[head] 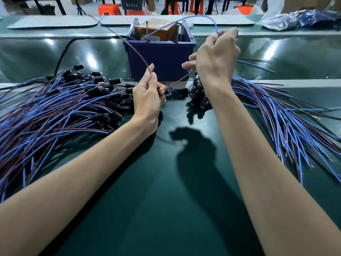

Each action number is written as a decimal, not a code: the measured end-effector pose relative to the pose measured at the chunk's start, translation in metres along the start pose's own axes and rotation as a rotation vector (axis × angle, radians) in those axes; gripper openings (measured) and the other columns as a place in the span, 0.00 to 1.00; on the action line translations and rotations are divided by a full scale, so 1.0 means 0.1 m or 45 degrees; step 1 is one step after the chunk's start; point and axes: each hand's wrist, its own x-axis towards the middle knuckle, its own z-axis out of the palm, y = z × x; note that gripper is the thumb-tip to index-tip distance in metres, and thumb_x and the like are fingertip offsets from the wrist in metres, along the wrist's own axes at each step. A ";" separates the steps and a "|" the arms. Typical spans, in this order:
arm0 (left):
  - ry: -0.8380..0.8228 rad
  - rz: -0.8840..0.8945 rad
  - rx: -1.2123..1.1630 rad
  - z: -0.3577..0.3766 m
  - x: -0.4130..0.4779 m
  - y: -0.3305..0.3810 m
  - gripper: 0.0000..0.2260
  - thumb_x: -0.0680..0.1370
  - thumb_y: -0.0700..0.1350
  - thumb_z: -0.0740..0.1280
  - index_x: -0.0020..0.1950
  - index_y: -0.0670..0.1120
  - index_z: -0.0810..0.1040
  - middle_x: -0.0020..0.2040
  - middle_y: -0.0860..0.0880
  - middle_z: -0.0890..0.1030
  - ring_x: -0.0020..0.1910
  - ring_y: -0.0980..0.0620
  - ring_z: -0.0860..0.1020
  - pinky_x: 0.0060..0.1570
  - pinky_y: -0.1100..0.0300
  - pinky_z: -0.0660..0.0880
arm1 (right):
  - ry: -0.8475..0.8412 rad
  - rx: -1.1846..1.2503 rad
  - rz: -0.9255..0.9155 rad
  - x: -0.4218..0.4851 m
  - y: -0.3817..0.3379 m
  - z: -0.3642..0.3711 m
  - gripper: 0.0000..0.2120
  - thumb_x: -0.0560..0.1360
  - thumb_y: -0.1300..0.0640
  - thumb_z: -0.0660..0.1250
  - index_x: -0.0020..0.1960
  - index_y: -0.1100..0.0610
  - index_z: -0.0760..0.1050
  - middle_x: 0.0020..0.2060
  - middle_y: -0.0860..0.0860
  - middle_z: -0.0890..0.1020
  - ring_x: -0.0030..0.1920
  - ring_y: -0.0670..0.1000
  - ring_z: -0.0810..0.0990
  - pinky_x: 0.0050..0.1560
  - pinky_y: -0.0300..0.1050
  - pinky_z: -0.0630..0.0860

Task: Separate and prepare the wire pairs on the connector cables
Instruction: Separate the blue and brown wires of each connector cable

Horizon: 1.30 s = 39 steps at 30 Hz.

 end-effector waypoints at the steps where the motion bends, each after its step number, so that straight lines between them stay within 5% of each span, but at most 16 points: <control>1: 0.036 -0.009 -0.004 0.00 0.01 0.00 0.14 0.84 0.40 0.55 0.69 0.48 0.69 0.23 0.58 0.67 0.22 0.61 0.62 0.23 0.69 0.61 | 0.016 0.029 0.012 0.01 0.00 0.00 0.03 0.81 0.62 0.49 0.51 0.60 0.60 0.42 0.60 0.81 0.23 0.50 0.81 0.24 0.42 0.74; 4: 0.061 -0.034 -0.010 -0.01 0.03 -0.01 0.15 0.83 0.37 0.54 0.67 0.47 0.71 0.35 0.59 0.78 0.23 0.61 0.64 0.23 0.70 0.62 | 0.072 0.093 0.052 0.05 0.01 -0.04 0.03 0.81 0.62 0.49 0.50 0.60 0.60 0.46 0.61 0.81 0.26 0.50 0.82 0.31 0.48 0.79; 9: 0.024 -0.006 0.078 -0.02 0.02 -0.03 0.17 0.83 0.38 0.55 0.70 0.49 0.70 0.25 0.59 0.64 0.25 0.62 0.66 0.24 0.69 0.63 | 0.083 0.121 0.132 0.10 0.04 -0.08 0.03 0.81 0.61 0.50 0.49 0.59 0.60 0.46 0.61 0.81 0.26 0.51 0.83 0.37 0.52 0.81; 19: 0.026 -0.111 0.086 -0.01 0.05 -0.03 0.16 0.81 0.35 0.53 0.67 0.42 0.71 0.21 0.58 0.65 0.20 0.60 0.61 0.21 0.67 0.60 | -0.290 -0.016 0.064 0.09 0.06 -0.09 0.06 0.79 0.64 0.52 0.48 0.59 0.68 0.28 0.54 0.80 0.21 0.49 0.79 0.31 0.46 0.81; 30: -0.049 -0.165 0.177 0.02 0.02 0.00 0.13 0.81 0.34 0.53 0.58 0.42 0.74 0.20 0.55 0.66 0.18 0.59 0.60 0.20 0.68 0.59 | -0.588 -0.225 0.170 0.09 0.05 -0.15 0.12 0.72 0.68 0.53 0.42 0.59 0.75 0.31 0.54 0.82 0.20 0.45 0.78 0.22 0.32 0.69; 39: -0.119 -0.175 0.226 0.03 0.01 -0.01 0.13 0.81 0.33 0.52 0.60 0.36 0.73 0.18 0.54 0.65 0.17 0.59 0.59 0.20 0.68 0.56 | -0.786 -0.423 -0.088 0.07 0.06 -0.13 0.07 0.80 0.56 0.62 0.48 0.54 0.79 0.28 0.48 0.78 0.17 0.40 0.67 0.24 0.29 0.65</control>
